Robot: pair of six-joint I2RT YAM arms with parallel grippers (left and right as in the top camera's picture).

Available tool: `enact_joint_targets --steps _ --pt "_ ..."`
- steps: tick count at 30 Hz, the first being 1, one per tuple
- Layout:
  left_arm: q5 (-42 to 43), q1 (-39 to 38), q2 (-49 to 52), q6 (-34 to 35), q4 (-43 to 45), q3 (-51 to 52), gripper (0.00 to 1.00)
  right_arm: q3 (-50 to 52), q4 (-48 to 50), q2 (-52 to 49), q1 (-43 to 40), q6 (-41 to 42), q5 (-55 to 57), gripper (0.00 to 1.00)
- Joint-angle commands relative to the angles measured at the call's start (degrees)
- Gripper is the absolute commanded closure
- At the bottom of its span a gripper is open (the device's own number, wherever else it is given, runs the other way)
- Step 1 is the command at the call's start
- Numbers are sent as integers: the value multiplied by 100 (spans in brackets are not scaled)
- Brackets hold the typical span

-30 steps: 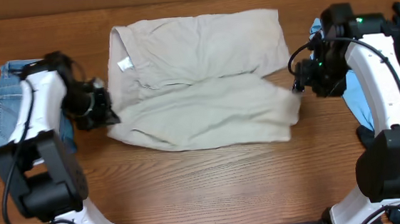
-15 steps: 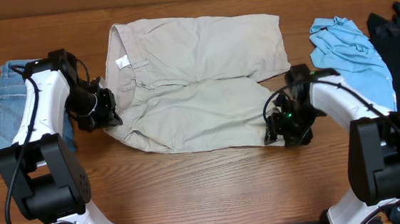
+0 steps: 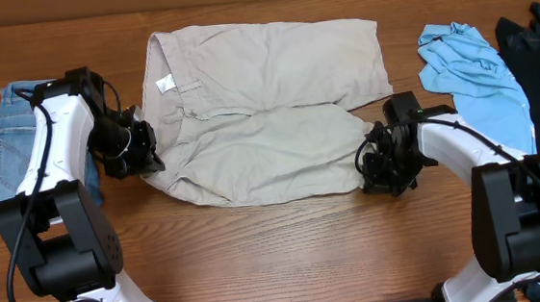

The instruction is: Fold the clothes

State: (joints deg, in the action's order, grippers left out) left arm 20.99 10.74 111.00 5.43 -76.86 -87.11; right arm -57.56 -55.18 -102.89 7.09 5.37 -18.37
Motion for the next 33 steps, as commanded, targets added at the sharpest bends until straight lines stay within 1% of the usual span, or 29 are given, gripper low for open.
enact_joint_targets --steps 1,5,11,12,14,20,24,27,33 --pt "122 -2 -221 -313 -188 -350 96 -697 -459 417 -114 68 461 96" --pt "271 22 -498 -422 -422 -960 96 -1617 -1102 925 -225 66 595 96" --pt "258 63 -1322 -409 -518 -1932 96 -3014 -1891 1416 -470 63 859 96" --pt "258 136 -1604 -367 -520 -2186 96 -3366 -2127 1506 -525 50 1001 96" --pt "258 264 -1904 -258 -514 -2455 96 -3722 -2339 1600 -566 24 1088 96" --pt "260 809 -2702 175 -275 -3213 96 -4782 -2741 1954 -708 24 1091 96" --pt "267 990 -3104 363 -48 -3456 91 -5431 -2839 2227 -761 24 1088 96" --pt "350 986 -3329 380 -15 -3506 91 -5805 -2903 2487 -761 22 1091 96" --pt "767 986 -3475 380 -66 -3501 95 -6151 -2914 2892 -761 24 1235 96"
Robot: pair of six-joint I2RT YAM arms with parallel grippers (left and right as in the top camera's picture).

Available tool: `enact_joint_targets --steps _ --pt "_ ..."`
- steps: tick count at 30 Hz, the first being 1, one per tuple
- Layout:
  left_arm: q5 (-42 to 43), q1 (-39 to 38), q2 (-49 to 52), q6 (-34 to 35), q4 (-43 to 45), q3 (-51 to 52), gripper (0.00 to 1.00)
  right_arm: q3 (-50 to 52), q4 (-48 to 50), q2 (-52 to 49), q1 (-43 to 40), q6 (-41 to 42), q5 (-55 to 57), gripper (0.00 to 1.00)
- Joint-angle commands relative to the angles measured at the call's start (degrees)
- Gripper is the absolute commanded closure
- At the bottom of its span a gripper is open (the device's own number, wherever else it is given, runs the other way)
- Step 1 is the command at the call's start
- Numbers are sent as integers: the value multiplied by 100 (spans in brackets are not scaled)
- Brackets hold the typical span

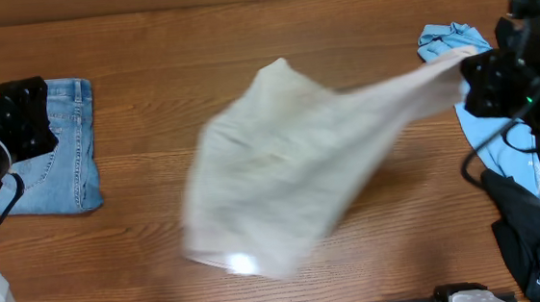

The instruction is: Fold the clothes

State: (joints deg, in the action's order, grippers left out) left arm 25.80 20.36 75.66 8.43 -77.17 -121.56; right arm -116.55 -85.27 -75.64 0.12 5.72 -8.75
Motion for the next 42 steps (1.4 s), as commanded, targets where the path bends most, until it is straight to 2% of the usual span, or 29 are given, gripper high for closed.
enact_joint_targets --steps 1,6,8,12,16,20,23,28,33,38,42 --pt "328 24 72 79 -76 -57 95 -251 85 166 -63 -11 273 96" --pt "737 -37 225 55 -577 -42 95 -245 -20 52 -63 -11 275 96" --pt "750 -334 415 15 -894 -24 92 -245 -44 -48 -63 -11 273 96" --pt "752 -1034 732 -28 -1099 129 75 -245 -59 -142 -63 -11 275 96" --pt "748 -1952 1161 -52 -1062 358 48 -245 -59 -164 -63 -11 275 96" --pt "750 -3141 1906 -457 -809 774 32 -245 -63 -164 -63 -11 389 96" --pt "754 -3738 2446 -1099 -793 981 28 -245 -83 -164 -63 -11 424 96" --pt "723 -4835 3606 -2271 -756 1123 29 -245 -81 -164 -63 -11 426 95" --pt "599 -5554 4325 -2955 -474 1123 27 -245 -81 -184 -63 -11 431 95" --pt "-348 -6172 4662 -3309 -214 1123 22 -245 -101 -243 -63 -9 529 95" --pt "-1139 -6647 4734 -3307 70 1189 20 -245 -120 -306 -63 -9 531 95"
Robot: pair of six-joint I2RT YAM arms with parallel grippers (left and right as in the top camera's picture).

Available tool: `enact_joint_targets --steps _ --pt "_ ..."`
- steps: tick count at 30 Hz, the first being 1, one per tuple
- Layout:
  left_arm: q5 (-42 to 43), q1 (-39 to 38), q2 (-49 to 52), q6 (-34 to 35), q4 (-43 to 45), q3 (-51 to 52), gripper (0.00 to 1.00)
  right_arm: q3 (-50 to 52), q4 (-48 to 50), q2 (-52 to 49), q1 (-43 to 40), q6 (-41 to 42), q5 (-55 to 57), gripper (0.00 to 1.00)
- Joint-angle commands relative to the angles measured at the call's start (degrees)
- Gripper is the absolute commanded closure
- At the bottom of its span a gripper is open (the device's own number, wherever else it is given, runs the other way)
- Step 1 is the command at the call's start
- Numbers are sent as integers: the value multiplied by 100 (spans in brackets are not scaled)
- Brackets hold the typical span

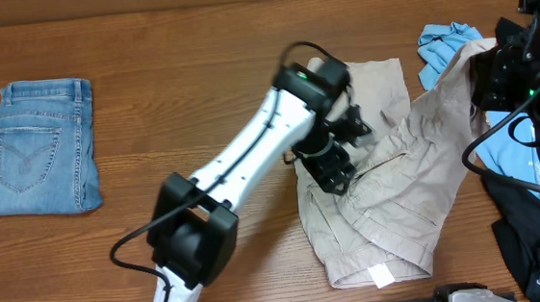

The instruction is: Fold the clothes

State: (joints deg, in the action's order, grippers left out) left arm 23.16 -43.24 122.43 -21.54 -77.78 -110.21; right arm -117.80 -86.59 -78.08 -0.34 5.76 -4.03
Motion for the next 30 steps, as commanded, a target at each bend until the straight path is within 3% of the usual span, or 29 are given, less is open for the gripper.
enact_joint_targets --steps 1,3,10,15,20,22,25,27,30 --pt "-1154 -389 57 -286 225 107 20 -120 4 -76 -17 -13 59 95" --pt "-1541 -549 57 -245 415 249 19 -120 -11 -101 -17 -13 59 95" --pt "-1561 -704 59 -17 970 754 18 -120 -11 -114 -17 -13 144 95" --pt "-1257 -706 59 57 1495 966 17 -120 -11 -114 -17 -13 144 95" --pt "-785 -710 74 81 1674 1106 23 -120 -11 -114 -17 -13 144 94" --pt "-756 -710 79 81 1676 1150 31 -120 -11 -114 -17 -13 144 95" --pt "-734 -710 81 81 1637 1165 75 -120 -11 -114 -17 -13 144 95" --pt "-719 -713 72 120 1613 1163 96 -120 -11 -114 -17 -13 144 95" --pt "-833 -699 -35 291 1410 1054 96 -120 -4 -114 -17 -13 146 95"
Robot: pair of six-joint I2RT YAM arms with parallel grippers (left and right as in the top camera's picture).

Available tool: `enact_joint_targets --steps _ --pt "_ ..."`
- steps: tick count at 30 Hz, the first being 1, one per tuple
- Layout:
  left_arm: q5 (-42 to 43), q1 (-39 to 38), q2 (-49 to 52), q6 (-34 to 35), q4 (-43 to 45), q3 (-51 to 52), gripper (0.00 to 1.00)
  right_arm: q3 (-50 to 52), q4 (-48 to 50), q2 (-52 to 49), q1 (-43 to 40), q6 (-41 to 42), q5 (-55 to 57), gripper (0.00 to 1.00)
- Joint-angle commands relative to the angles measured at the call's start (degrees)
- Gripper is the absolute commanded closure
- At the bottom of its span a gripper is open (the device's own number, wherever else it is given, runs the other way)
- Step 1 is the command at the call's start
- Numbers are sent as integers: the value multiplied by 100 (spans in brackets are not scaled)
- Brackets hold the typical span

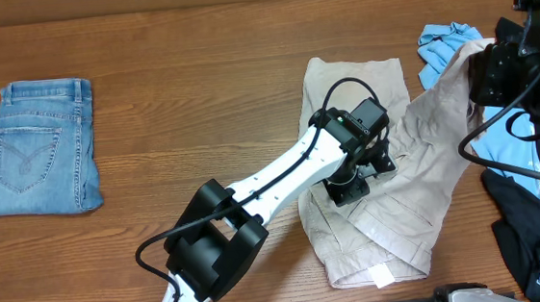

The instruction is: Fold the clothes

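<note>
The beige shorts (pixel 391 219) lie rumpled right of the table's middle, with the label end toward the front edge. One edge of them rises to my right gripper (pixel 480 62), which is shut on it at the far right, above the table. My left arm reaches across from the front. Its gripper (pixel 357 175) is down on the middle of the shorts. The overhead view does not show how its jaws stand.
Folded blue jeans (pixel 38 145) lie at the far left. A light blue shirt (pixel 450 40) is bunched at the back right, partly under the raised cloth. Dark clothes are piled along the right edge.
My left gripper has shifted a little right and toward the front, from the shorts' left part to their middle. The right gripper holds the raised edge where it was.
The shorts first lay spread flat mid-table with a gripper at each lower corner. Then they were in the air, blurred, hanging from the right gripper. After that they lay rumpled right of centre with the left gripper on them, as now.
</note>
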State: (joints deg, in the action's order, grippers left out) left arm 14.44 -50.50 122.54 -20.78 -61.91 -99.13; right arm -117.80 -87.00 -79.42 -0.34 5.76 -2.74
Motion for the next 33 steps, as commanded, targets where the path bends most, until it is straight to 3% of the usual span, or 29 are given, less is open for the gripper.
enact_joint_targets --steps 1,8,12,19,23,33 --pt "-120 44 -109 310 -278 -129 96 -120 44 20 -17 -13 17 95" --pt "-1543 584 -1259 925 -1491 -1226 96 -120 70 20 -17 2 17 95" --pt "-2096 1329 -2212 1137 -2015 -2013 96 -120 2 20 -17 61 13 95" --pt "-2107 2782 -3475 1311 -1882 -3018 96 -120 -116 118 -17 308 13 95" --pt "-2107 3233 -3958 1316 -1749 -3563 96 -122 -15 367 -17 328 15 95" --pt "-2538 3296 -4430 1311 -1827 -3775 96 -122 761 922 -17 323 63 95"
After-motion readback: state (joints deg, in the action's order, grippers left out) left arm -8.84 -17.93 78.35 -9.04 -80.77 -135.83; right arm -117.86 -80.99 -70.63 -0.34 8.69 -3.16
